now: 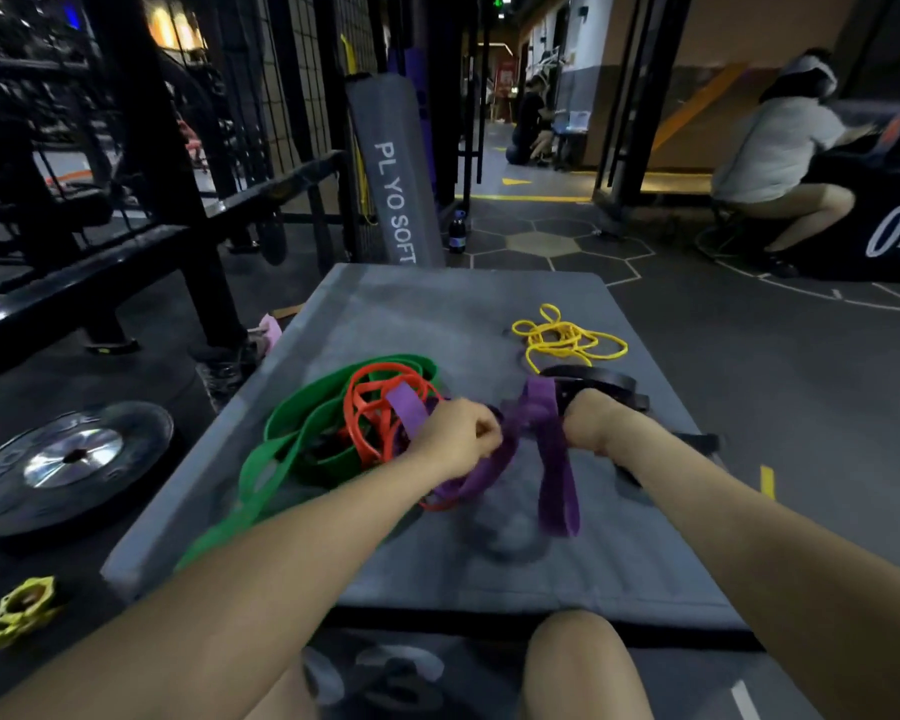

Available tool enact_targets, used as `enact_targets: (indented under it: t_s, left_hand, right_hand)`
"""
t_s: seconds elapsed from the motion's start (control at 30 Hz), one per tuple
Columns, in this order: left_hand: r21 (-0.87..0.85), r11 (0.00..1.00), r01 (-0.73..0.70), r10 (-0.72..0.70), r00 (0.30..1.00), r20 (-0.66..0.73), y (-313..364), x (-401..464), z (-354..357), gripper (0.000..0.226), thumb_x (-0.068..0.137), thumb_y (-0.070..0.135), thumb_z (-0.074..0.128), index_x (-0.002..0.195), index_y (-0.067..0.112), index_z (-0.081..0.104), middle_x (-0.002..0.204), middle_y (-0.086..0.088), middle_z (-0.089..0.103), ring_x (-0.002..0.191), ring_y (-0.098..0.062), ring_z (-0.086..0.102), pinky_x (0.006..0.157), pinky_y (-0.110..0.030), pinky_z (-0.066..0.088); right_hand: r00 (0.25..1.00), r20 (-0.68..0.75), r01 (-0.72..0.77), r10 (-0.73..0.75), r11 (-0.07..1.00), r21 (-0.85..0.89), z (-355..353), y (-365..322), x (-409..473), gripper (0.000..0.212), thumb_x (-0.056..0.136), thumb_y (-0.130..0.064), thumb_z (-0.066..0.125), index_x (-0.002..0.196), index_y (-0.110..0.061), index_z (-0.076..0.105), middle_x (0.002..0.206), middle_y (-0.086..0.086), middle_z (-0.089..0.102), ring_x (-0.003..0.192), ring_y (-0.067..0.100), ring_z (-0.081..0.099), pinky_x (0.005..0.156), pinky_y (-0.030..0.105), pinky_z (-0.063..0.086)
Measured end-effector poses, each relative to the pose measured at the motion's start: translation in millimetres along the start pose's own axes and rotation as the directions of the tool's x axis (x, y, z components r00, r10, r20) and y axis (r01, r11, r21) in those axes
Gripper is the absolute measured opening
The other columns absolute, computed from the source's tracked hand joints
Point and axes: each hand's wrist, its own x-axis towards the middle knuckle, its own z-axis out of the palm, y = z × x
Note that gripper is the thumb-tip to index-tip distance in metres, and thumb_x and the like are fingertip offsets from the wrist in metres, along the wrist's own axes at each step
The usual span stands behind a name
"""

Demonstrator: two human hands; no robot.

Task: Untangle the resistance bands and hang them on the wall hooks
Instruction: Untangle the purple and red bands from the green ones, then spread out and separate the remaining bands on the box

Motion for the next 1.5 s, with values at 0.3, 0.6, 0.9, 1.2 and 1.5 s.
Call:
enact_targets:
  t_s: [0.3,0.6,0.9,1.2,1.5]
  left_hand:
    - [-0.036,0.999,0.033,-0.036,0.996,-0.085,-37.5,12.0,-33.5,0.012,0.086,0.021,0.064,0.074,0.017,0.064,0.066,0.000,0.064,0.060,-0.013,0.059,0.067,-0.027,0.046]
    - [-0.067,0.955,0.290,-0.297,0.918,-0.264,-94.0,43.0,-71.1,0.016,0.081,0.012,0.065,0.094,0.016,0.057,0.091,-0.006,0.060,0.092,-0.025,0.060,0.090,-0.033,0.048]
    - [-0.075,0.945,0.319,-0.327,0.931,-0.160,-130.5,52.4,-55.2,0.019,0.080,0.011,0.069,0.098,0.006,0.064,0.095,-0.013,0.064,0.093,-0.029,0.063,0.080,-0.027,0.047]
    - [-0.179,0.951,0.251,-0.287,0.933,-0.218,-116.4,42.8,-74.5,0.018,0.084,0.007,0.065,0.101,0.001,0.062,0.090,-0.008,0.062,0.082,-0.016,0.056,0.067,-0.014,0.041]
    - [-0.279,0.956,0.091,-0.181,0.930,-0.319,-54.8,34.3,-110.3,0.057,0.080,0.024,0.072,0.128,0.010,0.046,0.124,-0.007,0.047,0.108,-0.016,0.048,0.087,-0.021,0.038]
  right_hand:
    - [0.951,-0.274,0.159,-0.146,0.987,0.025,6.1,-38.3,24.4,0.026,0.087,-0.007,0.047,0.103,0.005,0.065,0.110,0.022,0.065,0.107,0.036,0.059,0.079,0.032,0.046]
    - [0.975,-0.133,0.195,-0.180,0.975,0.104,44.5,-99.4,77.4,0.033,0.089,-0.023,0.056,0.106,0.004,0.066,0.113,0.019,0.066,0.115,0.025,0.059,0.090,0.031,0.046]
    - [0.998,-0.009,0.060,-0.059,0.983,0.171,82.6,-114.4,107.0,0.039,0.081,-0.035,0.069,0.093,0.001,0.062,0.103,0.019,0.064,0.107,0.030,0.062,0.069,0.029,0.040]
    - [0.951,-0.245,0.260,-0.191,0.920,0.293,45.6,-111.6,93.8,0.013,0.080,-0.009,0.067,0.090,-0.001,0.070,0.075,0.008,0.057,0.076,0.014,0.052,0.049,0.022,0.034]
    - [0.756,-0.475,0.528,-0.450,0.848,0.038,-24.7,-133.5,32.9,0.018,0.085,-0.012,0.064,0.100,-0.003,0.069,0.100,0.016,0.069,0.098,0.029,0.061,0.065,0.019,0.030]
